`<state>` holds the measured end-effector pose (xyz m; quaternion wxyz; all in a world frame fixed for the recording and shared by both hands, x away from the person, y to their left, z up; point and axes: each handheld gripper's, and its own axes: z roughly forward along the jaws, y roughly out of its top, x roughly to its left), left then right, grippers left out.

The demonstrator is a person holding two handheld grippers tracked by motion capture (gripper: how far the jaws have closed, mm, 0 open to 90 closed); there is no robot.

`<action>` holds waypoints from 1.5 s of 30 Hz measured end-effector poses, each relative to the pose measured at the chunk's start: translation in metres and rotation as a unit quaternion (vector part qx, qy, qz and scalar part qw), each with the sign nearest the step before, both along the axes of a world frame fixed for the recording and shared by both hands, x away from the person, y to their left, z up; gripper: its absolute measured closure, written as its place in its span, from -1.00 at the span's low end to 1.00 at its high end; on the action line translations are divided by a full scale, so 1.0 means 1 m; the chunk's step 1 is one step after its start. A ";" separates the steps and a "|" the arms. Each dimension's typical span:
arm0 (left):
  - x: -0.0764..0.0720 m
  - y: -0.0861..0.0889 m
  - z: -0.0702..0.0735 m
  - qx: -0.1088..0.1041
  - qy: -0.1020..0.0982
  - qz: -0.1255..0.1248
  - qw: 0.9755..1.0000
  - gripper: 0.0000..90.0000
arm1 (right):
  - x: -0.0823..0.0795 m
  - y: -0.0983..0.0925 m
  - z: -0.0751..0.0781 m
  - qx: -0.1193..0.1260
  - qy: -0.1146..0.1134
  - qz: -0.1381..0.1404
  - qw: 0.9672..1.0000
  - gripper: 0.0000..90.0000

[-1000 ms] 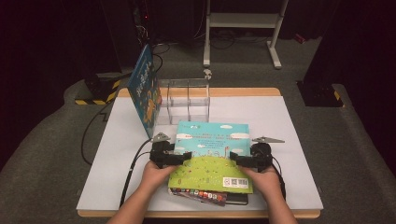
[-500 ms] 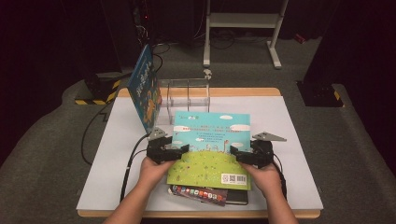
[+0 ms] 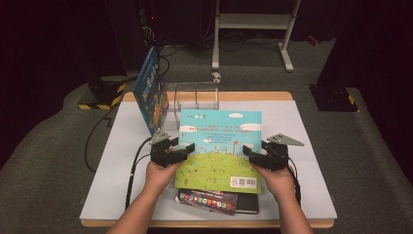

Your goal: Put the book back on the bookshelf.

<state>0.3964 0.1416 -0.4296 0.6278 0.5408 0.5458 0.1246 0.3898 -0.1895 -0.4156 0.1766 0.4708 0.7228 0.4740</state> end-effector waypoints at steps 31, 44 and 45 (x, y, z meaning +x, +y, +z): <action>-0.020 0.005 0.039 -0.015 -0.113 0.033 0.993 0.10 | -0.016 0.003 0.038 0.035 -0.102 -0.033 0.994 -0.02; -0.022 0.004 0.043 -0.007 -0.154 0.050 0.987 0.11 | -0.019 0.009 0.044 0.031 -0.139 -0.044 0.989 -0.01; -0.021 0.004 0.044 -0.005 -0.156 0.050 0.987 0.11 | -0.019 0.009 0.045 0.029 -0.141 -0.044 0.989 -0.01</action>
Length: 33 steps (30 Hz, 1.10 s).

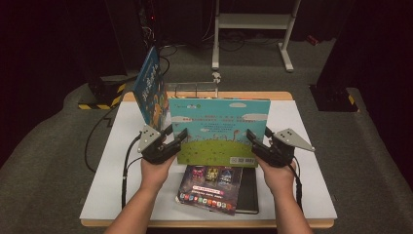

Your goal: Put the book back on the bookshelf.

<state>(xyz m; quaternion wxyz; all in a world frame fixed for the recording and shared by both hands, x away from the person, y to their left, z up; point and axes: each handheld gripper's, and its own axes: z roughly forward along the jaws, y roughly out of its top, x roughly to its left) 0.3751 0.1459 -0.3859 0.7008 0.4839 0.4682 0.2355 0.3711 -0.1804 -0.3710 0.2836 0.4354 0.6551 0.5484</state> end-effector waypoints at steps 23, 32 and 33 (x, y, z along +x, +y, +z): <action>0.032 -0.006 0.004 0.007 -0.010 -0.002 1.000 0.09 | 0.022 0.000 0.007 -0.005 -0.028 -0.014 0.999 -0.02; 0.039 -0.008 0.006 -0.003 -0.020 0.001 1.000 0.07 | 0.028 -0.001 0.010 -0.002 -0.034 -0.022 0.999 -0.04; 0.039 -0.008 0.006 -0.001 -0.020 0.001 1.000 0.07 | 0.029 0.000 0.011 -0.003 -0.036 -0.023 0.999 -0.04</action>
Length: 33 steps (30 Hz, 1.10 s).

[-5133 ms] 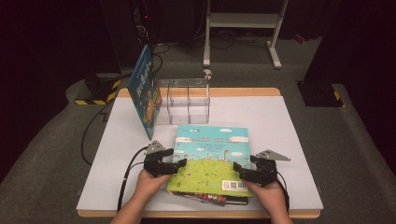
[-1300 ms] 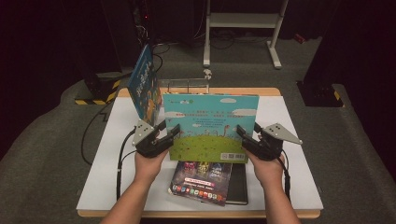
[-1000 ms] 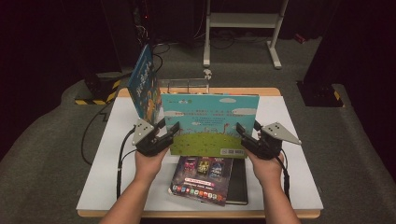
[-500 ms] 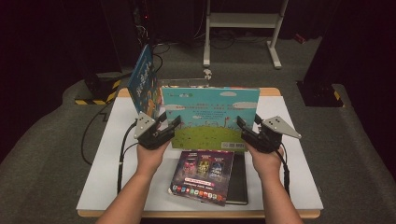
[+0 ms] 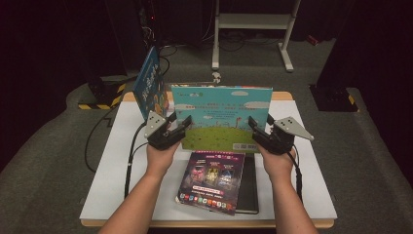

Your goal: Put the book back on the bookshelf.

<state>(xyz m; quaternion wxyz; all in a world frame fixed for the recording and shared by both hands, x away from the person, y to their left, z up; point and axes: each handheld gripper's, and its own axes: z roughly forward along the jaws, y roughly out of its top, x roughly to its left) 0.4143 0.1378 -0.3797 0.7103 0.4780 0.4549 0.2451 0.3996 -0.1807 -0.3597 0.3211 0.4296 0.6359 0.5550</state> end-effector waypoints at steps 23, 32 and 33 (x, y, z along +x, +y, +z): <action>-0.005 -0.003 -0.011 0.014 -0.012 -0.010 1.000 0.03 | -0.007 -0.006 -0.014 0.003 0.003 0.011 1.000 -0.07; -0.013 0.003 -0.010 0.001 -0.026 -0.008 1.000 0.00 | -0.017 -0.005 -0.012 0.002 -0.006 0.030 1.000 -0.11; -0.014 0.005 -0.009 0.000 -0.028 -0.006 1.000 -0.01 | -0.017 -0.005 -0.011 0.001 -0.006 0.034 0.999 -0.14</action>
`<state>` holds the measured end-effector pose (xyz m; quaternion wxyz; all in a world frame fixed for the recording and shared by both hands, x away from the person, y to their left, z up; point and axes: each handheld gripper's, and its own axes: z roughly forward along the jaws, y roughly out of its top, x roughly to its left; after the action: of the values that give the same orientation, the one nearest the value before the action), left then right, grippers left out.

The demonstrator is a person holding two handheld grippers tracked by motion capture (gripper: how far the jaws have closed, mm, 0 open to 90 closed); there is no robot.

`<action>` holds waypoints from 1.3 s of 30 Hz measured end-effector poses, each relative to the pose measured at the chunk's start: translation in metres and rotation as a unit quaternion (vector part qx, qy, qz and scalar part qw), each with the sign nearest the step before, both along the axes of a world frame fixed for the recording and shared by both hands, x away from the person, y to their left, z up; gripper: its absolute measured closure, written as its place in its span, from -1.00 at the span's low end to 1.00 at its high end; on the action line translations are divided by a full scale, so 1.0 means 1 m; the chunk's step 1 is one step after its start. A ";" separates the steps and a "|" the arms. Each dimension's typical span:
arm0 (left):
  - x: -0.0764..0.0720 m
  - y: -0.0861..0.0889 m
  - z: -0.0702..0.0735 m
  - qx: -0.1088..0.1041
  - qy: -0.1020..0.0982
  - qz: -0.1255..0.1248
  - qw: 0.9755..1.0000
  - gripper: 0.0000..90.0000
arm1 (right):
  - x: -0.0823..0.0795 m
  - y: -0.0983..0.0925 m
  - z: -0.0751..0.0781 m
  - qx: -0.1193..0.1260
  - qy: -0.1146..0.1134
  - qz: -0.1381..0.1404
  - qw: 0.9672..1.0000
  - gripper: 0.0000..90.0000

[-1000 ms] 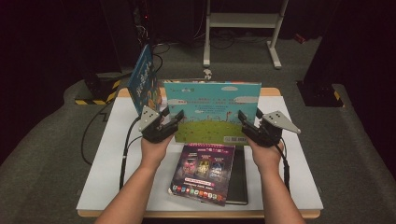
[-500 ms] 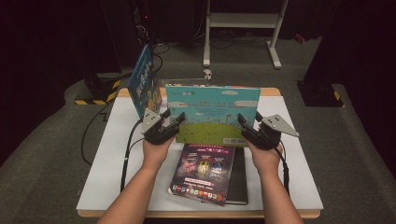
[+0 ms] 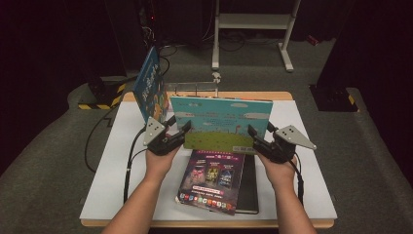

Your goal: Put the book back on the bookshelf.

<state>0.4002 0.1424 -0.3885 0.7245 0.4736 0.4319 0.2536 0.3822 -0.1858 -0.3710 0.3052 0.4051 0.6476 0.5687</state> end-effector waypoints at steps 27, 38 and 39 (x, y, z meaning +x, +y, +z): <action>0.000 0.009 0.005 -0.012 0.003 -0.001 1.000 -0.06 | -0.007 0.014 0.025 -0.007 -0.040 0.086 0.995 -0.03; 0.001 0.005 0.006 -0.013 0.004 -0.001 1.000 -0.05 | -0.012 -0.001 0.025 0.008 -0.053 0.094 0.994 0.18; 0.001 0.005 0.006 -0.014 0.005 -0.001 1.000 -0.05 | -0.012 -0.002 0.023 0.007 -0.057 0.097 0.994 0.23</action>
<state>0.4017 0.1474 -0.3828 0.7291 0.4651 0.4386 0.2446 0.3698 -0.1880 -0.3477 0.2824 0.3096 0.6617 0.6218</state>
